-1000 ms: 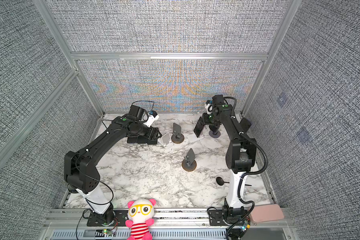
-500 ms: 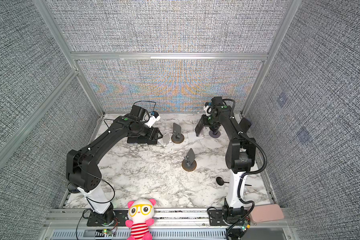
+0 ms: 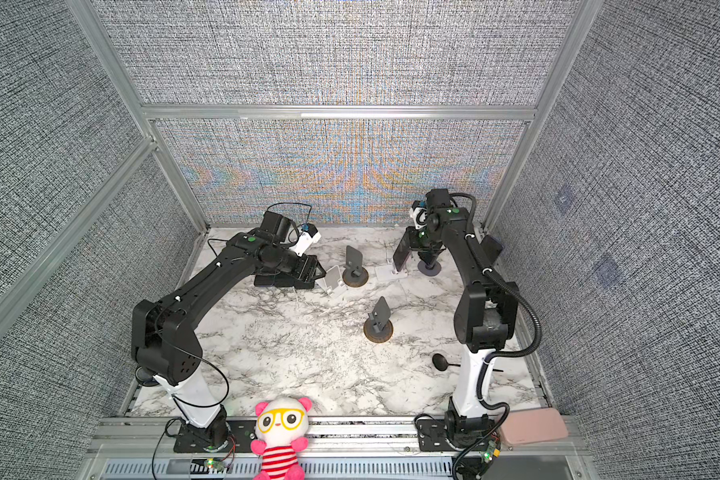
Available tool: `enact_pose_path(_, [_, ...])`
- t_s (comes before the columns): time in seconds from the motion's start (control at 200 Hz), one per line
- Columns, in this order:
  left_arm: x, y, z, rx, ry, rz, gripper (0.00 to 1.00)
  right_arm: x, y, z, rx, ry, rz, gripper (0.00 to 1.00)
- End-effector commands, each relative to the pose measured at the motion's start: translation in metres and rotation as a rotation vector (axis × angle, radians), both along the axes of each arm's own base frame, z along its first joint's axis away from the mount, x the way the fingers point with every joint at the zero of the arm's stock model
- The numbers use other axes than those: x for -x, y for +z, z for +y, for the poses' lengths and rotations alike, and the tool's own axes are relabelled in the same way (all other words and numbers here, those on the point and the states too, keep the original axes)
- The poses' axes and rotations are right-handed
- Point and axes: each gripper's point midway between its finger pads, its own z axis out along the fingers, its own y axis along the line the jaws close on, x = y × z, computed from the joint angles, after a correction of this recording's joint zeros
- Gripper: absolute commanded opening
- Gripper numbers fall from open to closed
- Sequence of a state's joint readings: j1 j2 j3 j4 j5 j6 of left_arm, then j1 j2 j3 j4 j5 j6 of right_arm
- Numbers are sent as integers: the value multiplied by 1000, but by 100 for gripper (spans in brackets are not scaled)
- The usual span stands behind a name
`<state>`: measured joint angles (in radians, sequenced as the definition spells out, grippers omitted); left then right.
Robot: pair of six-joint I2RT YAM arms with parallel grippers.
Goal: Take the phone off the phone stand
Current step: 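Lift the purple-edged phone off the white stand toward the left gripper, then close left gripper on the purple-edged phone held by the right gripper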
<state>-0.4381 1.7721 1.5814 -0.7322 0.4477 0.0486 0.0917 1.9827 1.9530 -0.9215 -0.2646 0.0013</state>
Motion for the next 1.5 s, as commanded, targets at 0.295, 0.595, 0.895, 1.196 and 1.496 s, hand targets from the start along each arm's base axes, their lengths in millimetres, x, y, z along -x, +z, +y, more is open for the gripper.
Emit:
enact_pose_path(0.295, [-4,24,-5,67,5,-111,74,37,66,4,4,98,-74,0])
enact_pose_path(0.595, [20,48,-16,119,-147,-198,75,89,110,43,-12,423,-167,0])
enact_pose_path(0.895, [49,60,-19,152,-303,-228,79,147,123,90,-30,840,-255,0])
enact_pose_path(1.196, [74,54,-21,189,-434,-216,82,188,114,115,-116,1168,-289,0])
enact_pose_path(1.496, [95,62,-27,309,-533,-340,83,208,105,127,-189,1309,-286,0])
